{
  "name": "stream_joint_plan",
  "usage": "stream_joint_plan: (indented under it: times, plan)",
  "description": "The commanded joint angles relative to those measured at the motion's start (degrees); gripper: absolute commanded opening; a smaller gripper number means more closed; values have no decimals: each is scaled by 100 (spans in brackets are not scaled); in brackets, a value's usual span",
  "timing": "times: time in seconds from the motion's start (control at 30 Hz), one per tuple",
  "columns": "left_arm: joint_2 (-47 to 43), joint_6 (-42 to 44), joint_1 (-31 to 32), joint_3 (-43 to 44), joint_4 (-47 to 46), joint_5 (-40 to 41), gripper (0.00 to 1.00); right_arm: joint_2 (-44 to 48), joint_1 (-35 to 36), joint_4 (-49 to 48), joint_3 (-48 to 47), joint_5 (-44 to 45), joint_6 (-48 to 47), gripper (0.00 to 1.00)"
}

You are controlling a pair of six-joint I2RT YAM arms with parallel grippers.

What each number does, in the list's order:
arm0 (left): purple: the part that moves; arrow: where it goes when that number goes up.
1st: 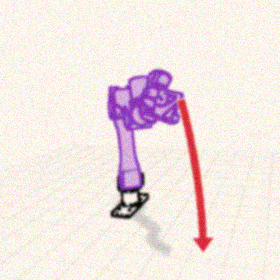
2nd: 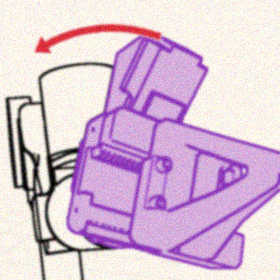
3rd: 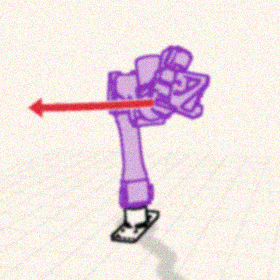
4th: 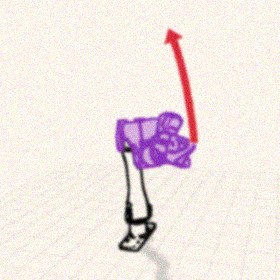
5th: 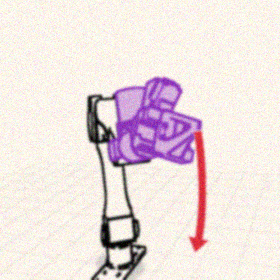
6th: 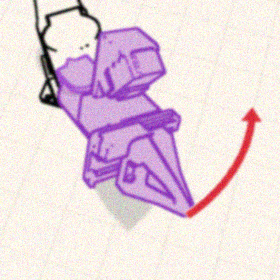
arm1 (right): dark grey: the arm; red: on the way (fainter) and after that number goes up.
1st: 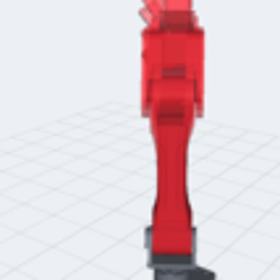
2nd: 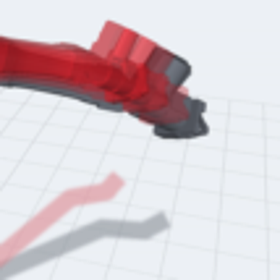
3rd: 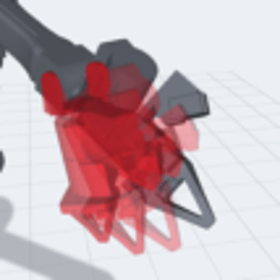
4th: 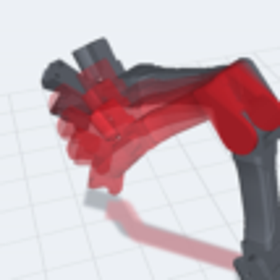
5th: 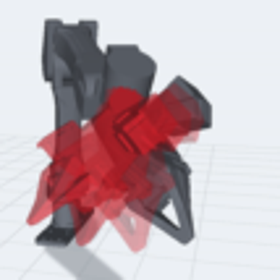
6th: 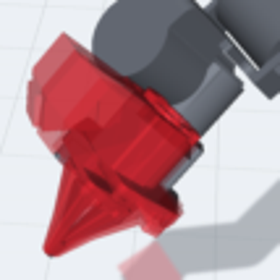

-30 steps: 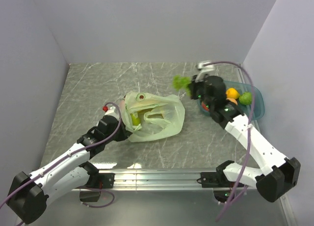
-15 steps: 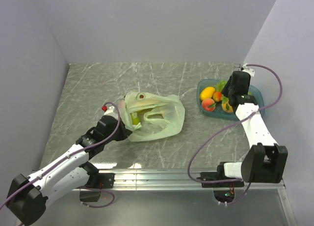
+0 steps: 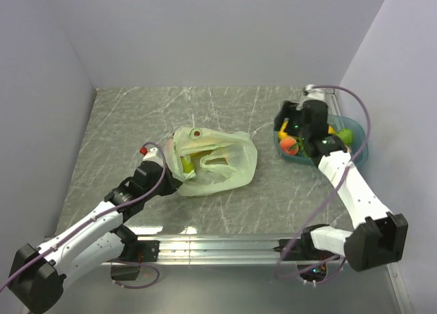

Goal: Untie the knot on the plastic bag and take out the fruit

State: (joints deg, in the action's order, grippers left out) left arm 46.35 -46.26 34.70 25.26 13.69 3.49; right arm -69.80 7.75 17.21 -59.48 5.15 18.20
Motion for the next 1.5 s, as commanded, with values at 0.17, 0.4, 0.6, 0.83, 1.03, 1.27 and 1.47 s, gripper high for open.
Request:
stream_joint_plan:
  times: [0.17,0.4,0.6,0.83,1.03,1.27,1.47]
  plan:
    - [-108,-313,20,76,186,556,1,74,2484,-1035,-28,-1507,-449,77]
    - [-205,-524,19,190,379,724,1,-1070,3689,-2317,138,-2035,104,85]
    - [-196,-603,28,322,406,688,1,-2071,4067,-3408,219,-1904,562,90]
    - [-73,-639,28,594,564,724,1,-3082,4138,-4014,86,-1622,808,92]
    - [-47,-604,28,717,687,724,1,-3618,4147,-4129,-168,-1701,808,92]
    - [-21,-630,28,656,643,531,1,-4181,4182,-4261,-625,-1824,861,92]
    - [23,-665,19,603,591,478,1,-4612,4200,-4182,-907,-1710,984,87]
